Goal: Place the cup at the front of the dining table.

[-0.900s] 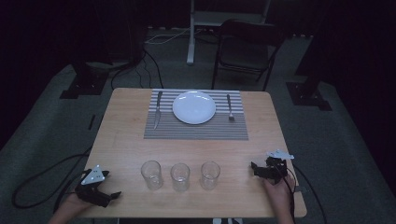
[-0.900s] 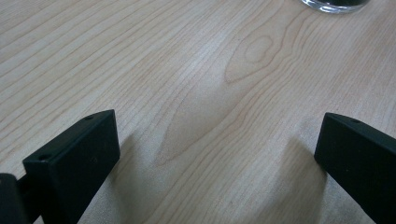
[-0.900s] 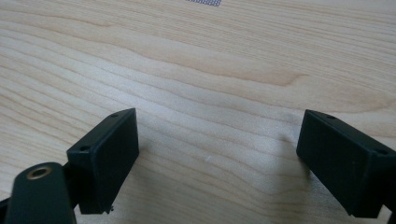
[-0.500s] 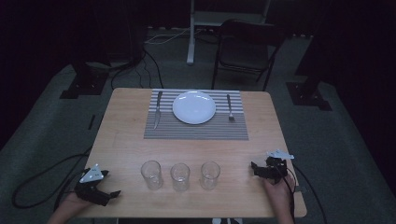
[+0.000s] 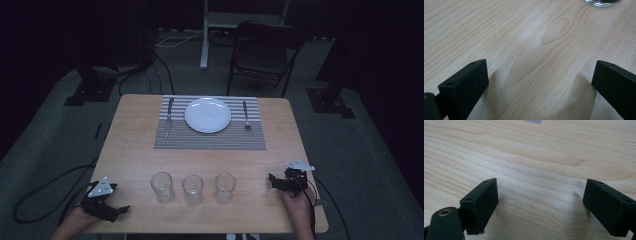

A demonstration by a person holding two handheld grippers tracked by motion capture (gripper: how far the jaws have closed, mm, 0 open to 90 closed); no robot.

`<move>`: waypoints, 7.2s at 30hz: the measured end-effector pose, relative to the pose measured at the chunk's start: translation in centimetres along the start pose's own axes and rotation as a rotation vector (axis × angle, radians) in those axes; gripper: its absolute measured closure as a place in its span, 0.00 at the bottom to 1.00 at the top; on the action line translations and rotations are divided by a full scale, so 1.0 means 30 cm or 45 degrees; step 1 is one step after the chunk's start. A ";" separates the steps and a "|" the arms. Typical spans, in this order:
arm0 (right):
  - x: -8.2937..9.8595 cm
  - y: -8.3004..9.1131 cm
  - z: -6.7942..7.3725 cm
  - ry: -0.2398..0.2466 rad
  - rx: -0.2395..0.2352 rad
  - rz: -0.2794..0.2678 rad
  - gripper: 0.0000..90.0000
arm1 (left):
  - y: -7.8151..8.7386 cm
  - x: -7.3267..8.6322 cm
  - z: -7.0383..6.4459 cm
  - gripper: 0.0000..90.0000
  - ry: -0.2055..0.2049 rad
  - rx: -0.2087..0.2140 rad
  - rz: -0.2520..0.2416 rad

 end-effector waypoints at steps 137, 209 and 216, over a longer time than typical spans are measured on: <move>0.001 0.000 -0.001 0.001 0.001 -0.001 0.14 | -0.285 -0.711 -0.405 0.31 -0.604 0.367 0.386; 0.001 0.000 -0.001 -0.002 0.003 0.000 0.14 | -0.287 -0.998 0.197 0.32 -0.008 -0.195 0.061; 0.001 0.000 -0.001 -0.001 0.003 -0.001 0.14 | -0.309 -0.998 0.250 0.32 0.042 -0.203 0.051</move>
Point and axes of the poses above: each handheld gripper's, and its own axes: y roughly backward along the jaws, x roughly out of its underside, z roughly to its left, the point moved 6 cm from there along -y, roughly forward along the jaws, and after that the axes turned 10 degrees about x, right-handed, at the moved point
